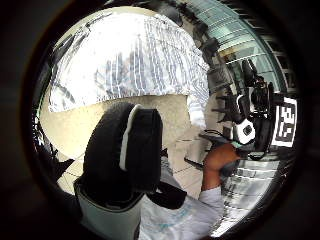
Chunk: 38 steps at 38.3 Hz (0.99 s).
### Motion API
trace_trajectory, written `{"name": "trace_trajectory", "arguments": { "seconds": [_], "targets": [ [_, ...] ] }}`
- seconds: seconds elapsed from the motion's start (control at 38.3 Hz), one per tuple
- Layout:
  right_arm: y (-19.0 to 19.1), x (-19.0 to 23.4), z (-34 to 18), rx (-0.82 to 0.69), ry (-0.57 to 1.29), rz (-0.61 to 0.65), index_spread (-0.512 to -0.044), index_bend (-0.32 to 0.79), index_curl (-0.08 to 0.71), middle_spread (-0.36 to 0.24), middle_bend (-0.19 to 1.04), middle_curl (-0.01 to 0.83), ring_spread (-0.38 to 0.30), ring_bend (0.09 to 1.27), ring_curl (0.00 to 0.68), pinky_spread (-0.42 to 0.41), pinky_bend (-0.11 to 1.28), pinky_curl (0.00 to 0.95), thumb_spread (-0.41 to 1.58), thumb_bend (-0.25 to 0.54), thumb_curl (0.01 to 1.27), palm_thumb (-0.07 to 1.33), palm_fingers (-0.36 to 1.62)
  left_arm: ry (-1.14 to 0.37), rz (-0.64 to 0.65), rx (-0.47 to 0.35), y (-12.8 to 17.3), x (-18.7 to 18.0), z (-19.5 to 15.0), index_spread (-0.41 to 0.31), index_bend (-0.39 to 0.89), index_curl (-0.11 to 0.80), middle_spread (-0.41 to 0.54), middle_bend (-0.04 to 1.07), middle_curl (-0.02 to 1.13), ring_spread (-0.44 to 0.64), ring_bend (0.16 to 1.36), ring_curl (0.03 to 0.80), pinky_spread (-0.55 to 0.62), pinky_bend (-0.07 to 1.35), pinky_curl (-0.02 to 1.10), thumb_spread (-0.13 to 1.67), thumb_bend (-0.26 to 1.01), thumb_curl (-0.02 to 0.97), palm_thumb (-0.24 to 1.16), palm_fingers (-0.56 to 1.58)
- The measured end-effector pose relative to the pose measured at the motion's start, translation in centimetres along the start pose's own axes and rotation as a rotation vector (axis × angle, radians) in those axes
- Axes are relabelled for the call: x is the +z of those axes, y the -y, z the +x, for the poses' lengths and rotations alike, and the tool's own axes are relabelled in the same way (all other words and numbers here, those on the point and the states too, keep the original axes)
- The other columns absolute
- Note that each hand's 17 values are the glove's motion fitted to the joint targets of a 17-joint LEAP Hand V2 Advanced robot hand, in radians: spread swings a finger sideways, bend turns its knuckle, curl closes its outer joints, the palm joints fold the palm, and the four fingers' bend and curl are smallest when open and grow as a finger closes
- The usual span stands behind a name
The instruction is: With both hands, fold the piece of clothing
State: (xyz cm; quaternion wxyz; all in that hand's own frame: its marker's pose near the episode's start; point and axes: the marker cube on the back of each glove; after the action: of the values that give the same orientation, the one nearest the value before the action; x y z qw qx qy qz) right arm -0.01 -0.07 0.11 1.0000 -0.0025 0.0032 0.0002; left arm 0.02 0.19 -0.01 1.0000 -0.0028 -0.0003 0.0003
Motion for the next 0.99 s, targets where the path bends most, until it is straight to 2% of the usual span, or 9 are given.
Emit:
{"name": "trace_trajectory", "arguments": {
  "seconds": [0.08, 0.16, 0.26, 0.37, 0.57, 0.68, 0.78, 0.89, 0.99],
  "targets": [
    [0.0, 0.0, -0.2, -0.001, -0.004, -0.006, -0.261, 0.19, 0.077, -0.037, 0.19, 0.064, 0.078, 0.18, 0.025, 0.161, 0.38, 0.110, 0.57, 0.087, 0.04, 0.16, 0.13, -0.001, -0.016, 0.004, -0.4, 0.0, 0.1, -0.049, 0.10, 0.044, 0.043, 0.18, 0.08, 0.17, 0.47, 0.117, 0.24, 0.41, 0.09, 0.58, 0.07, 0.042, 0.12, 0.33],
    [0.1, 0.1, -0.3, -0.001, -0.013, -0.010, -0.317, 0.18, 0.113, -0.045, 0.19, 0.091, 0.099, 0.19, 0.042, 0.198, 0.40, 0.145, 0.74, 0.083, 0.05, 0.17, 0.10, 0.009, -0.027, 0.010, -0.6, 0.0, 0.0, -0.059, 0.11, 0.065, 0.053, 0.18, 0.11, 0.21, 0.50, 0.155, 0.31, 0.45, 0.12, 0.75, 0.06, 0.062, 0.13, 0.30],
    [0.3, 0.1, -0.5, -0.006, -0.017, -0.008, -0.364, 0.18, 0.147, -0.052, 0.19, 0.123, 0.121, 0.19, 0.059, 0.229, 0.41, 0.176, 0.89, 0.070, 0.07, 0.18, 0.09, 0.023, -0.020, 0.009, -0.6, -0.2, 0.0, -0.068, 0.12, 0.090, 0.061, 0.19, 0.15, 0.25, 0.53, 0.184, 0.37, 0.49, 0.15, 0.90, 0.05, 0.087, 0.13, 0.26],
    [0.3, -0.2, -0.5, -0.009, -0.026, -0.010, -0.391, 0.17, 0.172, -0.054, 0.19, 0.150, 0.135, 0.20, 0.075, 0.247, 0.42, 0.199, 0.99, 0.058, 0.09, 0.19, 0.07, 0.021, -0.013, 0.016, -0.7, -0.7, 0.1, -0.070, 0.12, 0.110, 0.074, 0.20, 0.18, 0.28, 0.55, 0.200, 0.41, 0.51, 0.17, 1.01, 0.03, 0.109, 0.13, 0.24],
    [-0.3, -0.5, 0.2, -0.023, -0.052, -0.027, -0.415, 0.17, 0.211, -0.052, 0.19, 0.192, 0.155, 0.21, 0.105, 0.266, 0.42, 0.232, 1.10, 0.033, 0.13, 0.21, 0.05, 0.035, -0.010, 0.024, -1.5, -0.7, -0.1, -0.071, 0.13, 0.147, 0.083, 0.20, 0.22, 0.31, 0.58, 0.222, 0.45, 0.54, 0.19, 1.11, 0.00, 0.152, 0.14, 0.20],
    [-0.3, 0.8, 1.2, -0.003, -0.082, -0.033, -0.416, 0.16, 0.226, -0.048, 0.19, 0.209, 0.161, 0.21, 0.119, 0.271, 0.42, 0.246, 1.11, 0.023, 0.15, 0.24, 0.04, 0.034, 0.018, 0.024, -1.5, 0.3, -0.1, -0.072, 0.13, 0.163, 0.085, 0.20, 0.24, 0.31, 0.59, 0.231, 0.46, 0.56, 0.20, 1.13, -0.01, 0.171, 0.15, 0.19],
    [0.6, 5.1, 3.0, 0.041, -0.105, -0.115, -0.397, 0.16, 0.239, -0.036, 0.19, 0.223, 0.176, 0.22, 0.134, 0.274, 0.42, 0.255, 1.09, 0.049, 0.19, 0.34, 0.05, 0.044, 0.001, 0.003, 0.0, 4.0, -0.5, -0.049, 0.08, 0.155, 0.086, 0.22, 0.26, 0.31, 0.63, 0.245, 0.46, 0.59, 0.21, 1.12, -0.01, 0.195, 0.17, 0.19],
    [1.6, 8.7, 4.4, 0.057, -0.117, -0.224, -0.386, 0.15, 0.248, -0.024, 0.19, 0.235, 0.184, 0.23, 0.147, 0.275, 0.43, 0.269, 1.06, 0.037, 0.21, 0.38, 0.05, 0.074, -0.085, -0.002, 1.8, 7.4, -1.1, -0.033, 0.08, 0.152, 0.087, 0.23, 0.28, 0.31, 0.65, 0.257, 0.46, 0.61, 0.22, 1.12, 0.00, 0.219, 0.21, 0.18],
    [2.8, 11.9, 5.9, 0.054, -0.147, -0.317, -0.375, 0.11, 0.235, -0.007, 0.18, 0.244, 0.203, 0.25, 0.163, 0.281, 0.49, 0.295, 1.04, 0.023, 0.23, 0.42, 0.03, 0.089, -0.164, 0.010, 4.0, 11.1, -2.3, 0.002, 0.10, 0.155, 0.125, 0.20, 0.29, 0.33, 0.67, 0.268, 0.46, 0.66, 0.24, 1.11, 0.00, 0.245, 0.26, 0.12]
  ]
}}
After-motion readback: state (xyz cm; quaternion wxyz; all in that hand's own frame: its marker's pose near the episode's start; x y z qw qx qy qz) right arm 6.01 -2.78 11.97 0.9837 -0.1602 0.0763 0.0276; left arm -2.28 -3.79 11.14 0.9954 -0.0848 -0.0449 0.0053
